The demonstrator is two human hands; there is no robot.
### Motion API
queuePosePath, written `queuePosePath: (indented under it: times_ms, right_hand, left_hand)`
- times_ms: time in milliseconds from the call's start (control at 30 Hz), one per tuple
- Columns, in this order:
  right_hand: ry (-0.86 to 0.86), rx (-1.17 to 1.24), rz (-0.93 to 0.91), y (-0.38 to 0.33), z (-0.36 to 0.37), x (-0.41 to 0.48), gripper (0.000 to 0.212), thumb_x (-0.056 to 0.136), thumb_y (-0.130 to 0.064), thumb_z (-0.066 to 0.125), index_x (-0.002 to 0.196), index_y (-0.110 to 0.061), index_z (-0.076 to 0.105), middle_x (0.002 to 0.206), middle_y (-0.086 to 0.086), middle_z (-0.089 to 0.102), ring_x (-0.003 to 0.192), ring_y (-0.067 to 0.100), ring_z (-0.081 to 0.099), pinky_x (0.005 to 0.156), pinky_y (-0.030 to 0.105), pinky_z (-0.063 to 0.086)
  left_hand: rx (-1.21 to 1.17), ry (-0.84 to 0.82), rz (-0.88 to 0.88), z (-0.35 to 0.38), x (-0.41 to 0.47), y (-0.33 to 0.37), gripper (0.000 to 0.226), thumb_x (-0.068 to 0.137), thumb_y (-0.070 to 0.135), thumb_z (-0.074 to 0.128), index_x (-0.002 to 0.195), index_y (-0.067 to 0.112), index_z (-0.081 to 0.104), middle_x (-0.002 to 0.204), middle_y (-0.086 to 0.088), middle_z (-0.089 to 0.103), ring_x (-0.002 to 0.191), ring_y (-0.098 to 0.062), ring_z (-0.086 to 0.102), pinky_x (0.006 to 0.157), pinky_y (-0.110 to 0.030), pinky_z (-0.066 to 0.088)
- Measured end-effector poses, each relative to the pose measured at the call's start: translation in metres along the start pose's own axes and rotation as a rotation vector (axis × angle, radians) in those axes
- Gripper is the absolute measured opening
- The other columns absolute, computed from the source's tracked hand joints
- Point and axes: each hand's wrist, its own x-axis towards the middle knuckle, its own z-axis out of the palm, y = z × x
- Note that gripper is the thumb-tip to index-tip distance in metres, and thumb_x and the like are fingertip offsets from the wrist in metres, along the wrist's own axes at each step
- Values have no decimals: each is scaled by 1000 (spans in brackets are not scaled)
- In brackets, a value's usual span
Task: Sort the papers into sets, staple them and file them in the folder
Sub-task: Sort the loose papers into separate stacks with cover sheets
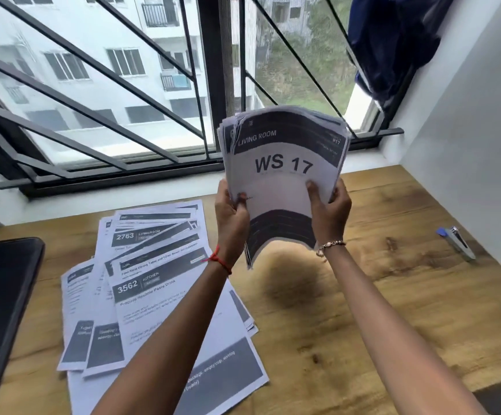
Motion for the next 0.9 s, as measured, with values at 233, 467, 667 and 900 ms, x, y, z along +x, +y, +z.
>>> queuePosePath:
  times_ms: [233, 467, 667, 900]
  right_hand:
    - [-112, -124, -2, 23, -10, -36, 37, 90, -16, 59, 119, 4, 50, 101, 18, 65, 80, 14, 54, 57, 3, 39]
    - [-133, -157, 56, 13, -13, -19, 26, 88, -17, 61, 105, 1, 54, 96, 10, 62, 89, 24, 61, 57, 15, 43]
    - [-295, -286, 144, 6, -18, 1, 32, 81, -10, 69, 109, 2, 60, 107, 14, 65, 89, 19, 59, 71, 25, 50]
    - [-550, -201, 523, 19, 2, -19, 34, 73, -1, 73, 105, 3, 65, 106, 15, 67, 85, 22, 63, 83, 36, 53]
  left_hand:
    - [296, -141, 7, -17, -32, -44, 32, 92, -7, 37, 123, 2, 36, 99, 19, 47, 90, 12, 55, 75, -31, 58]
    - [243, -183, -69, -20, -19, -27, 32, 93, -9, 34, 118, 10, 41, 105, 0, 53, 103, -17, 57, 81, -26, 55]
    - [187, -186, -285, -31, -14, -20, 44, 86, -11, 36, 125, 6, 43, 122, -13, 56, 111, -26, 56, 93, -40, 51]
    - [263, -69, -539, -78, -27, -24, 48, 51, 10, 43, 97, 4, 58, 87, -14, 64, 74, -27, 58, 62, -35, 48]
